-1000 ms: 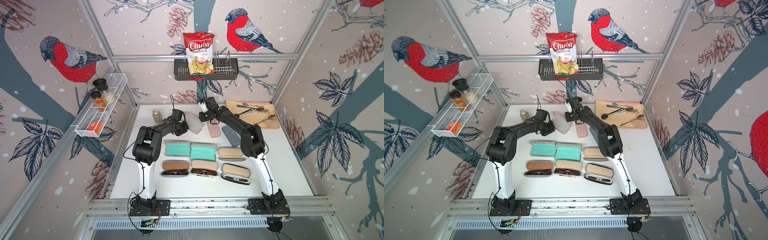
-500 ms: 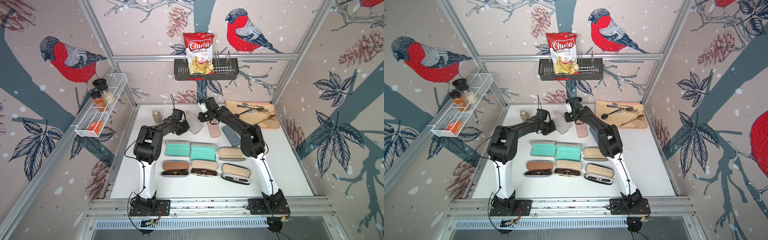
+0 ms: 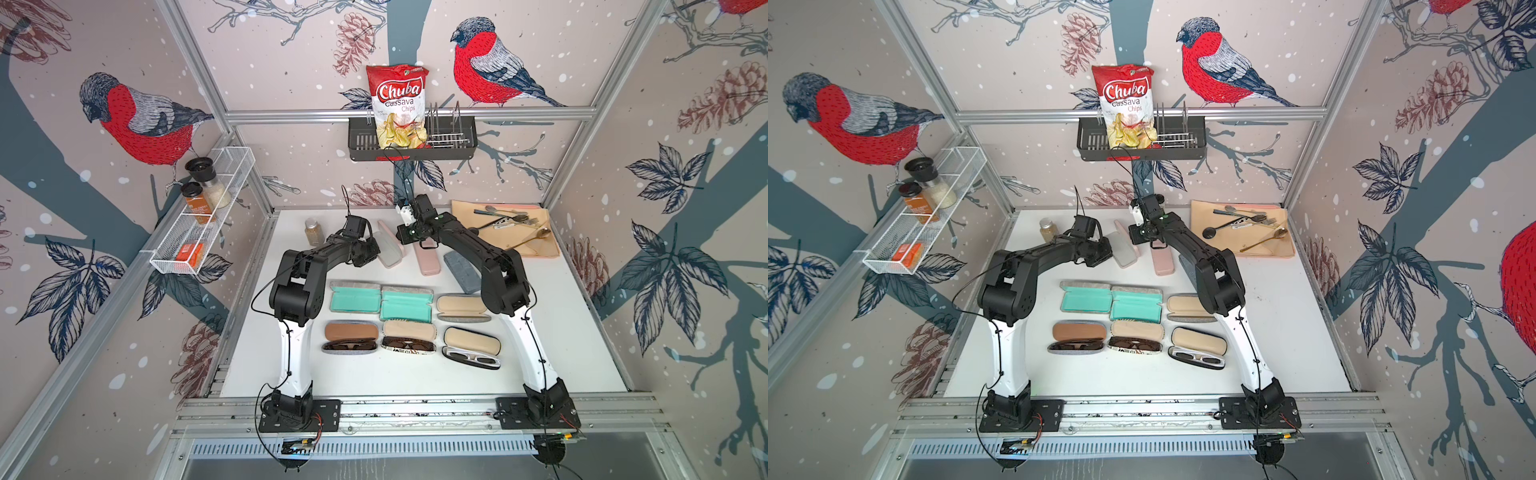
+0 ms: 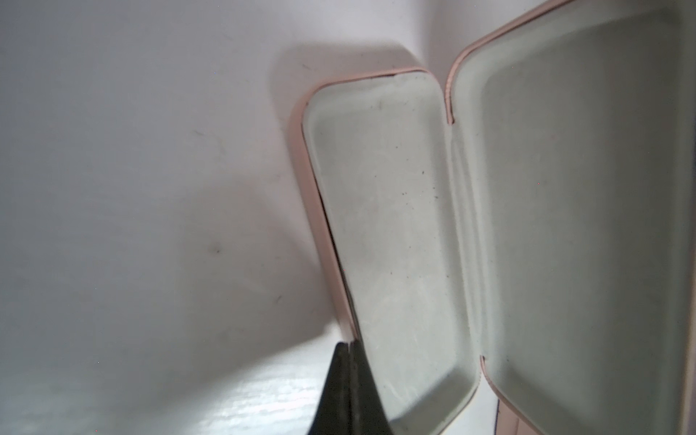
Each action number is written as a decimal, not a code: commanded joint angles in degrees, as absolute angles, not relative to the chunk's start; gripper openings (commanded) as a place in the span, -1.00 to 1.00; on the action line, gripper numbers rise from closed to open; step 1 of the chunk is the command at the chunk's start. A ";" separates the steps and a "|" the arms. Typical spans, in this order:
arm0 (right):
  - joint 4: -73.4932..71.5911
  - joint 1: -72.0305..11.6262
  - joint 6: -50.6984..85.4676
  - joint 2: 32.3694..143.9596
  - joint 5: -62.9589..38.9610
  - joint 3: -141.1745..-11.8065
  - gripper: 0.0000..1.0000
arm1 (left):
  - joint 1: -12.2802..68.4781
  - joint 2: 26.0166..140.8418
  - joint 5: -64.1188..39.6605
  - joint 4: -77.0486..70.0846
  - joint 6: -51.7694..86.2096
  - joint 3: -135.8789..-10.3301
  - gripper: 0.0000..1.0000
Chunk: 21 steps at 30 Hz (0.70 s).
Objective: Close the glasses case
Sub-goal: Close the glasses case at the center of the board.
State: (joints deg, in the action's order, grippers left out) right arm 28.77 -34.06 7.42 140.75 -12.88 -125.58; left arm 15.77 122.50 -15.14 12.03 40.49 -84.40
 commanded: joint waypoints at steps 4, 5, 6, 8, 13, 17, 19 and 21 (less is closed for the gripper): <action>28.47 -34.52 7.26 141.39 -14.93 -125.60 -0.59 | 15.73 122.94 -16.31 10.71 40.49 -85.17 -1.00; 28.48 -34.50 7.35 141.46 -15.16 -125.60 -0.58 | 15.68 123.00 -16.38 10.72 40.51 -85.18 -1.00; 28.48 -34.63 7.37 141.48 -15.51 -125.53 -0.58 | 15.73 123.04 -16.52 10.71 40.47 -85.17 -1.00; 28.48 -34.66 7.44 141.69 -16.54 -125.44 -0.57 | 15.73 123.13 -16.59 10.58 40.52 -85.13 -1.00; 27.32 -34.97 7.71 141.90 -20.18 -124.73 -0.54 | 15.74 123.07 -16.74 10.41 40.58 -84.91 -1.00; 26.37 -35.06 8.30 141.90 -21.41 -124.29 -0.54 | 15.78 122.89 -16.75 10.44 40.52 -84.84 -1.00; 26.28 -35.13 8.36 141.98 -21.48 -124.28 -0.53 | 15.75 122.75 -16.68 10.50 40.48 -84.79 -1.00; 26.28 -35.15 8.44 142.17 -21.49 -124.28 -0.53 | 15.69 122.74 -16.79 10.41 40.48 -84.64 -1.00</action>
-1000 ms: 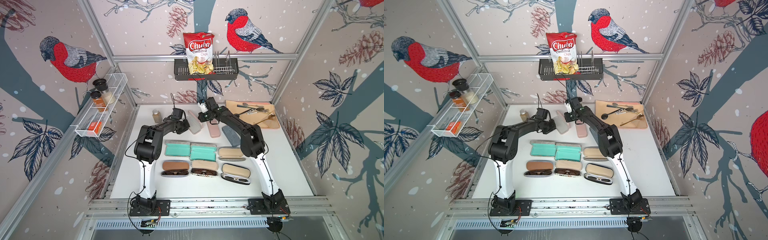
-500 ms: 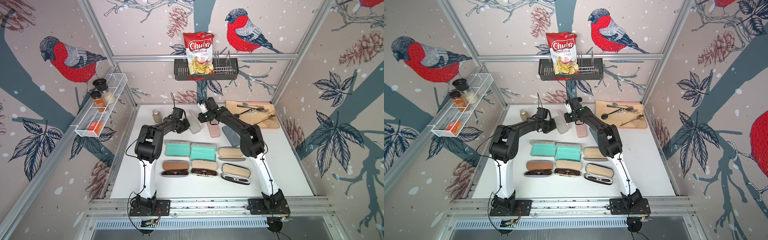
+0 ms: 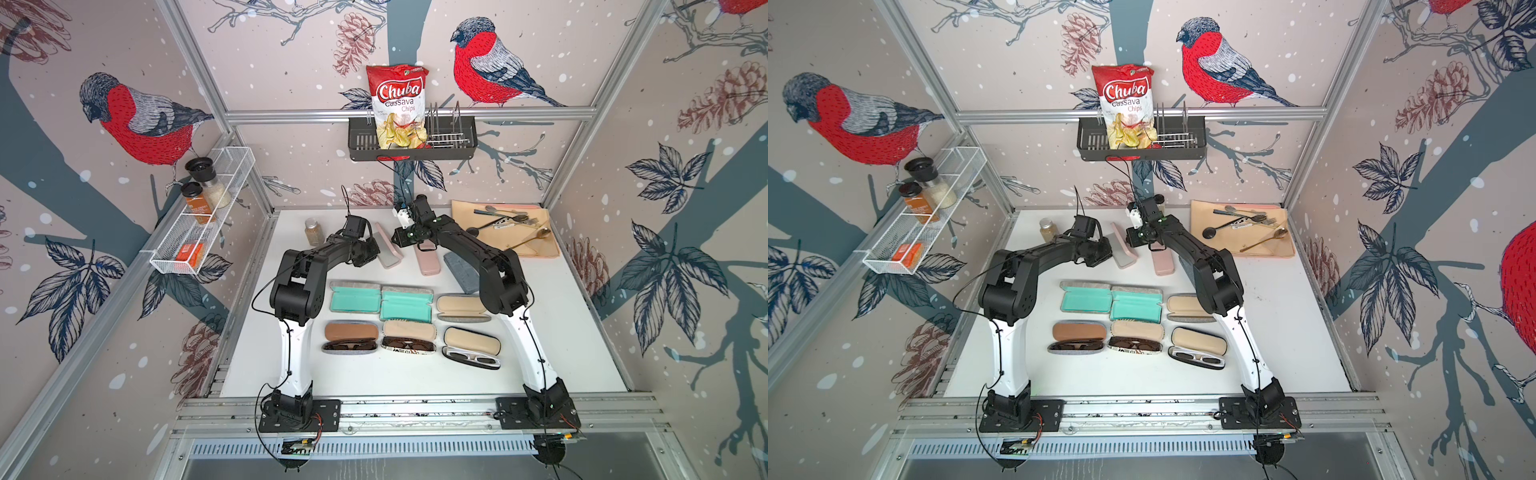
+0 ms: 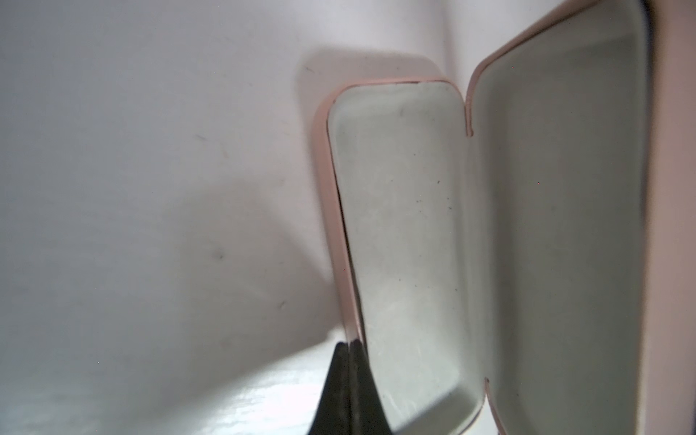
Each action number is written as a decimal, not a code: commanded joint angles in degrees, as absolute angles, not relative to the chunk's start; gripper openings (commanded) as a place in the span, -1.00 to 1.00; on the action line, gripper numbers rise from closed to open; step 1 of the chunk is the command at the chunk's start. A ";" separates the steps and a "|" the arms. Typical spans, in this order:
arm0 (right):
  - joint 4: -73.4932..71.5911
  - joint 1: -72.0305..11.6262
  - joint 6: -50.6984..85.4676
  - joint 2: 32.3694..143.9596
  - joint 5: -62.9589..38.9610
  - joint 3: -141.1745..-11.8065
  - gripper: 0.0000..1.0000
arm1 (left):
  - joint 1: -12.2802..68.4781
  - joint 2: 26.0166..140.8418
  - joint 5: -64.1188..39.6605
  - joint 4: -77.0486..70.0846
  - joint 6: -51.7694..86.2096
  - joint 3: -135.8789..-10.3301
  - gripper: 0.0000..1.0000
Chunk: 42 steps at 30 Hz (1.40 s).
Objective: Close the glasses case
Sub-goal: Close the glasses case at the center of the board.
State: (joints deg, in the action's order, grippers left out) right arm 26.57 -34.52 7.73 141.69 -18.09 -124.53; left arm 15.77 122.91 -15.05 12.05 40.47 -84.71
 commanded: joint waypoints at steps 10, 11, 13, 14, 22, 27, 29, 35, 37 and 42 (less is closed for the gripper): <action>26.58 -35.33 8.33 142.55 -21.99 -123.84 -0.52 | 15.73 122.86 -17.14 10.04 40.74 -84.47 -1.00; 26.62 -35.33 8.28 142.61 -22.06 -123.77 -0.51 | 15.80 122.89 -17.20 9.98 40.70 -84.47 -1.00; 26.66 -35.41 8.26 142.73 -22.26 -123.77 -0.51 | 15.75 122.93 -17.23 10.01 40.73 -84.48 -1.00; 26.81 -35.42 8.26 142.80 -22.16 -123.75 -0.51 | 15.74 122.91 -17.23 10.01 40.72 -84.38 -1.00; 26.71 -35.51 8.42 142.90 -22.15 -122.81 -0.50 | 15.79 122.89 -17.48 9.60 41.00 -84.19 -1.00; 26.80 -35.51 8.52 142.82 -21.99 -122.70 -0.50 | 15.75 122.78 -17.46 9.33 41.19 -83.98 -1.00; 26.87 -35.51 8.49 142.60 -21.78 -122.62 -0.49 | 15.77 122.61 -17.64 9.18 41.22 -83.87 -1.00; 27.07 -35.51 8.59 141.12 -20.97 -122.04 -0.47 | 15.82 121.44 -17.96 8.44 41.16 -83.52 -1.00; 27.24 -35.53 8.52 140.16 -20.47 -121.42 -0.47 | 15.80 120.88 -17.94 8.26 41.09 -83.40 -1.00; 28.29 -35.66 8.32 137.46 -19.04 -119.74 -0.47 | 15.79 118.44 -18.10 7.65 41.37 -82.93 -1.00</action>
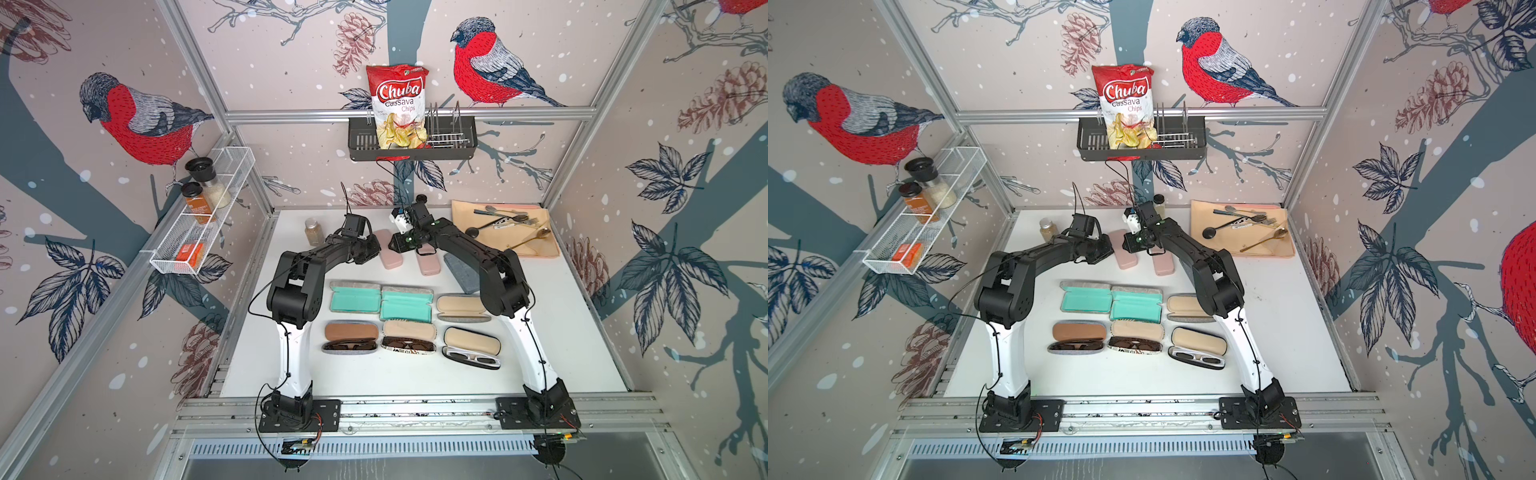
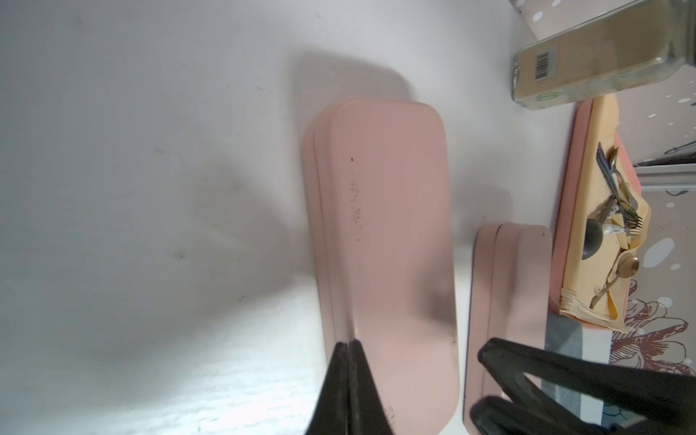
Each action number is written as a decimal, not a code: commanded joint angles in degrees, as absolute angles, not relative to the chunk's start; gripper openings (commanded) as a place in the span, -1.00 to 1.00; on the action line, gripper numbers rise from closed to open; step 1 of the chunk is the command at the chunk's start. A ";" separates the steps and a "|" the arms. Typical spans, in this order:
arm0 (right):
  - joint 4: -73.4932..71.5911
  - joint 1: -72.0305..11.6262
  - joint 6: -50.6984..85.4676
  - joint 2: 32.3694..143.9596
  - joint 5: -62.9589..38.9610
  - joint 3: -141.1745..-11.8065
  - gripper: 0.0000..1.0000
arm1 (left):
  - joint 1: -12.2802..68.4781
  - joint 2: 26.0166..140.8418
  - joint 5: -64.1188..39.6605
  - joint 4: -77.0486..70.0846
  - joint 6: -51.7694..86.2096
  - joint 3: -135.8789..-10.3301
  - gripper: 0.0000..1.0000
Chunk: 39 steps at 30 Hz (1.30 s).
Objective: Close the glasses case
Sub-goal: Close the glasses case at the center of the board, then pick up the glasses case at the center of the board.
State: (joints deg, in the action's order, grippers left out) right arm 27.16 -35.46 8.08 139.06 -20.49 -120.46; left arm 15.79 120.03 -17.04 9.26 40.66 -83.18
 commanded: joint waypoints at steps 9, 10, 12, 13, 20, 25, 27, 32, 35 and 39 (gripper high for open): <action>29.03 -36.84 7.27 131.36 -16.38 -114.04 -0.37 | 15.80 111.00 -16.23 8.35 40.82 -80.06 -0.73; 29.11 -37.00 7.15 130.82 -16.30 -113.51 -0.35 | 15.82 110.16 -16.01 8.37 40.72 -79.47 -0.59; 29.18 -37.45 6.81 129.61 -16.10 -112.51 -0.31 | 15.79 108.25 -15.32 8.31 40.69 -78.10 -0.39; 29.26 -37.71 6.58 129.09 -16.18 -112.20 -0.31 | 15.81 107.44 -15.13 8.26 40.59 -77.30 -0.30; 31.64 -42.19 1.32 125.56 -14.46 -109.32 0.08 | 15.75 99.85 -12.64 7.16 41.31 -69.61 0.80; 31.14 -45.13 -0.35 123.85 -11.85 -106.94 0.16 | 15.74 92.46 -8.02 8.68 41.82 -64.25 0.91; 30.89 -45.82 -0.56 123.27 -12.14 -106.44 0.18 | 15.71 88.49 -4.66 10.00 42.27 -61.91 0.91; 31.53 -47.79 -2.12 122.88 -12.38 -106.57 0.29 | 15.31 77.91 3.54 13.07 44.11 -56.41 0.91; 31.81 -48.80 -2.94 123.37 -12.23 -106.89 0.31 | 14.99 71.03 8.48 14.19 45.80 -52.21 0.91; 32.89 -49.84 -3.58 124.93 -12.61 -108.38 0.33 | 13.35 62.61 11.31 17.31 47.40 -48.42 0.91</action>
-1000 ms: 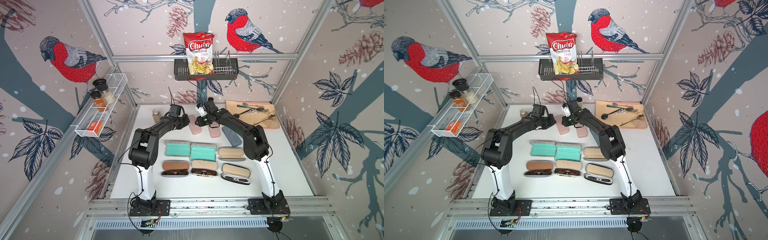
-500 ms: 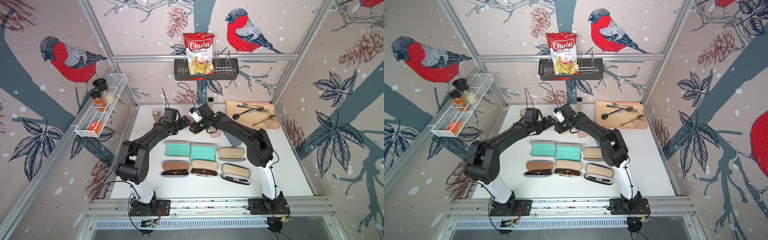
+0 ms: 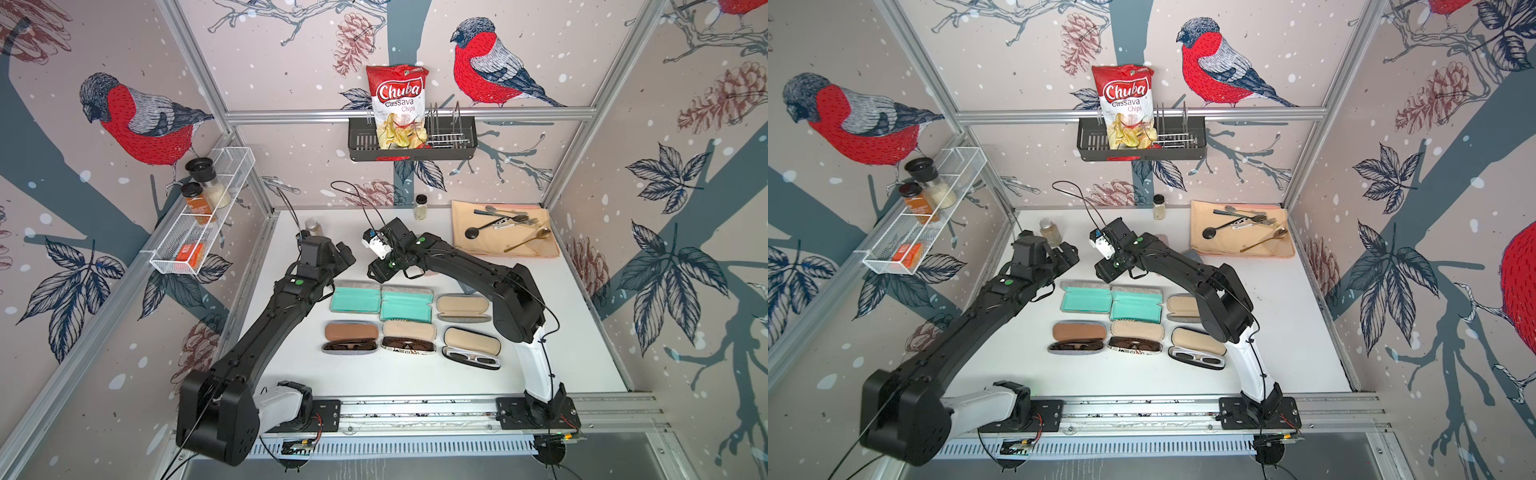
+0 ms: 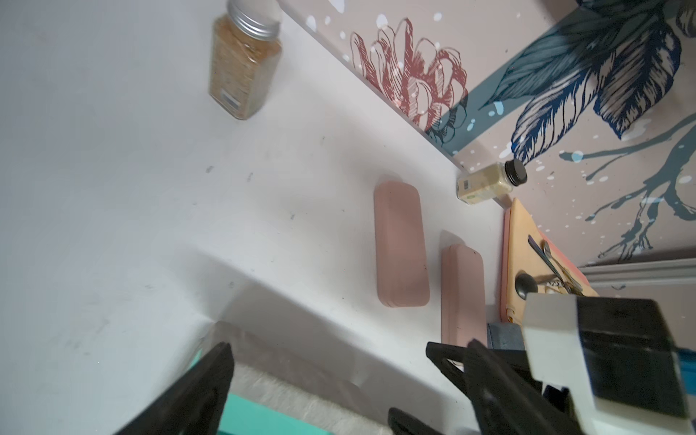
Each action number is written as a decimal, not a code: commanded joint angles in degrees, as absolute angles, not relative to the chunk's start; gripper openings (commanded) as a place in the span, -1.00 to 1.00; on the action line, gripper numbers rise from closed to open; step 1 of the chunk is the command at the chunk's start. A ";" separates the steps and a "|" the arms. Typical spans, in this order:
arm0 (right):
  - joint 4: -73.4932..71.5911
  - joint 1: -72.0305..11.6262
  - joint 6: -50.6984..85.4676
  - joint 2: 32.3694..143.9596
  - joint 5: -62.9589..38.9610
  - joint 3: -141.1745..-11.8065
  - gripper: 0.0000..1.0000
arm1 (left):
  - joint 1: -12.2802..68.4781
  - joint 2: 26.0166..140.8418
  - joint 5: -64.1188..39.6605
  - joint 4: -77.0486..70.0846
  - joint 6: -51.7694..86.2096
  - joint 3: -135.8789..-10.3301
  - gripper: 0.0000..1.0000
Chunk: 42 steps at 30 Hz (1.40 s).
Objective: Close the glasses case
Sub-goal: Pick up the glasses case at the center of the board.
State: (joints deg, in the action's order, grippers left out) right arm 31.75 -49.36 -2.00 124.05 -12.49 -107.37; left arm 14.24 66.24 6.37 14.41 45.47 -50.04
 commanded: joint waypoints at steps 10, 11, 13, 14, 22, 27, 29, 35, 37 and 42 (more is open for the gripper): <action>36.20 -53.11 -5.62 127.44 -10.64 -111.70 0.35 | 11.34 53.32 12.27 22.54 48.25 -44.01 0.91; 36.23 -53.37 -5.67 127.58 -10.68 -111.67 0.35 | 11.27 53.10 12.21 22.65 48.35 -43.65 0.91; 36.46 -53.81 -5.78 127.85 -10.60 -111.73 0.35 | 11.25 52.69 12.00 22.76 48.43 -43.06 0.91; 36.64 -54.01 -5.89 127.91 -10.57 -111.88 0.35 | 11.25 52.58 11.90 22.84 48.51 -42.77 0.91; 37.41 -54.60 -6.42 129.72 -10.58 -113.02 0.35 | 11.07 51.85 11.46 22.90 48.71 -42.10 0.91; 38.18 -54.79 -6.77 131.34 -10.99 -114.40 0.34 | 11.04 52.10 11.02 22.31 48.87 -41.26 0.91; 38.25 -54.76 -6.94 131.89 -10.94 -114.86 0.33 | 10.99 52.28 10.85 21.98 48.96 -41.05 0.91; 38.35 -54.76 -7.03 132.99 -11.35 -115.44 0.19 | 10.90 53.08 10.48 21.32 48.87 -40.97 0.91; 38.23 -54.81 -7.01 133.22 -11.34 -115.53 0.15 | 10.90 53.41 10.51 21.18 48.78 -40.95 0.91; 38.17 -54.77 -7.12 133.76 -11.64 -115.84 -0.01 | 10.72 54.13 9.78 20.35 48.94 -40.58 0.91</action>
State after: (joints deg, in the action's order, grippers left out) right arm 38.09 -54.68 -6.33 133.49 -10.96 -115.35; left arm 10.96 53.89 10.46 21.87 49.12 -40.80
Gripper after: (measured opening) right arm 0.507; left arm 0.954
